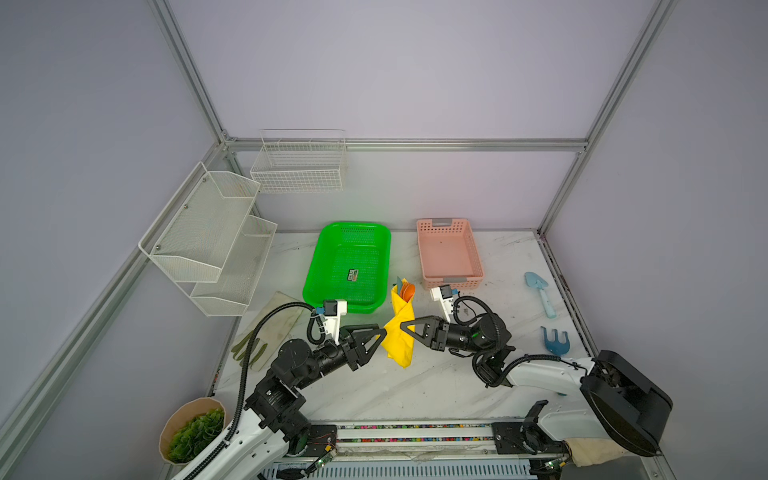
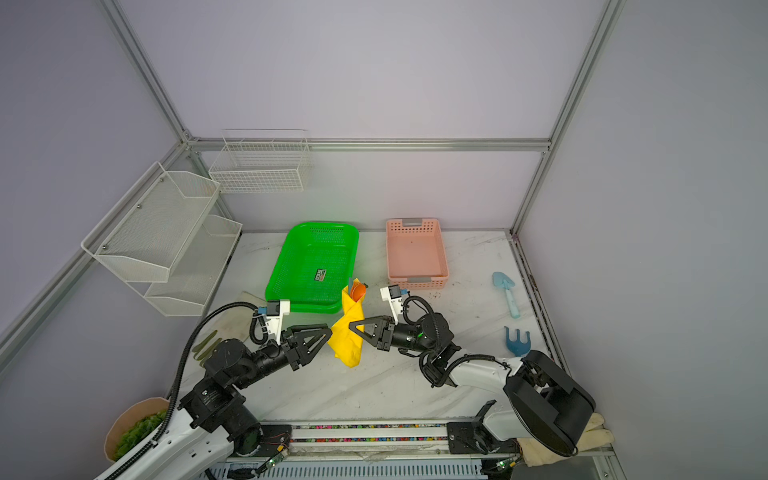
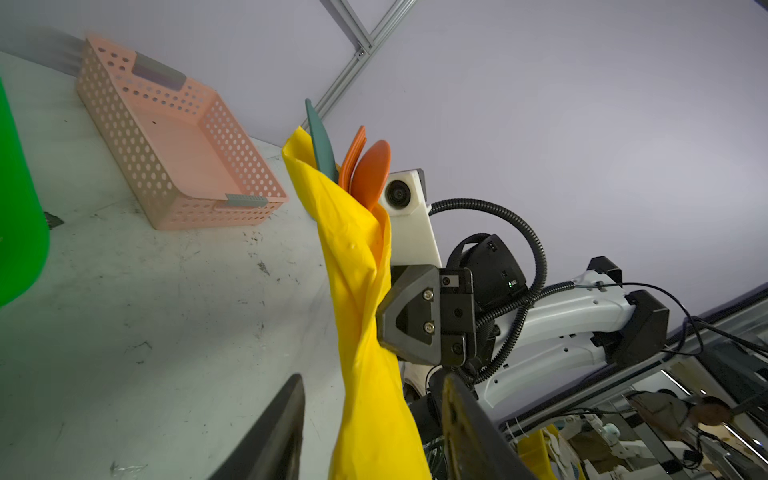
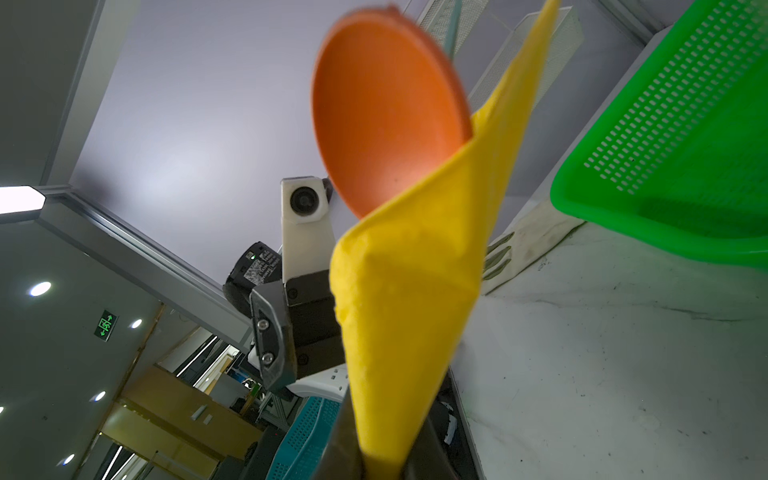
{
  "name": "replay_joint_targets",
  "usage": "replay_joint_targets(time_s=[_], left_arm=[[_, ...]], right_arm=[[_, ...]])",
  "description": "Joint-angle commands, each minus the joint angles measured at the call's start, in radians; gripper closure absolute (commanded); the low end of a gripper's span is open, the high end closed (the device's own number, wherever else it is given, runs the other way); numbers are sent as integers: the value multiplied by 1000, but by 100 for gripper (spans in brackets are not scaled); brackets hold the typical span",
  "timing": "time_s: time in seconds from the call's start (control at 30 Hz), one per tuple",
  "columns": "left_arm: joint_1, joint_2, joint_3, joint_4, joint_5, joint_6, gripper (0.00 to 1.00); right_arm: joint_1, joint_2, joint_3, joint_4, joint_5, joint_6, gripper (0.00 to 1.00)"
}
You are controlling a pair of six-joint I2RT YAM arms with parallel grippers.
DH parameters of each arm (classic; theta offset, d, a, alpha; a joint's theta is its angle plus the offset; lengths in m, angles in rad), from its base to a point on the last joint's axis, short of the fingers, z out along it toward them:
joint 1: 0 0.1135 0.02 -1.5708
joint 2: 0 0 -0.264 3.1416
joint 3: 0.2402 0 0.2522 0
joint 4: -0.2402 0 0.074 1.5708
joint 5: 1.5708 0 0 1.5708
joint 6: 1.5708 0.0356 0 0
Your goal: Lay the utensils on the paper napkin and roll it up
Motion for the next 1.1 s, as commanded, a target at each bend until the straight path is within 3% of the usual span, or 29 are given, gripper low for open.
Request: replay_joint_targets(time_s=[0.0,0.13,0.37,0.67,1.07], left_arm=[[-4,24,219,-189,-52,126,49],[-34,116,292,-191,6,128,50],[-125,229,296,-164,8,135,51],[-129,255,225,-121,-68,122,45],[-128,305,208,-116,-71,114,44]], right_arm=[[-1,-44,45,-148,59,-86,97],[-1,-53,66,-244,107,-123,98],[-1,-63,66,-249,121,-128,98],[-1,-81,57,-203,104,-106,98],[-1,-104,42,-151,95,-83,98]])
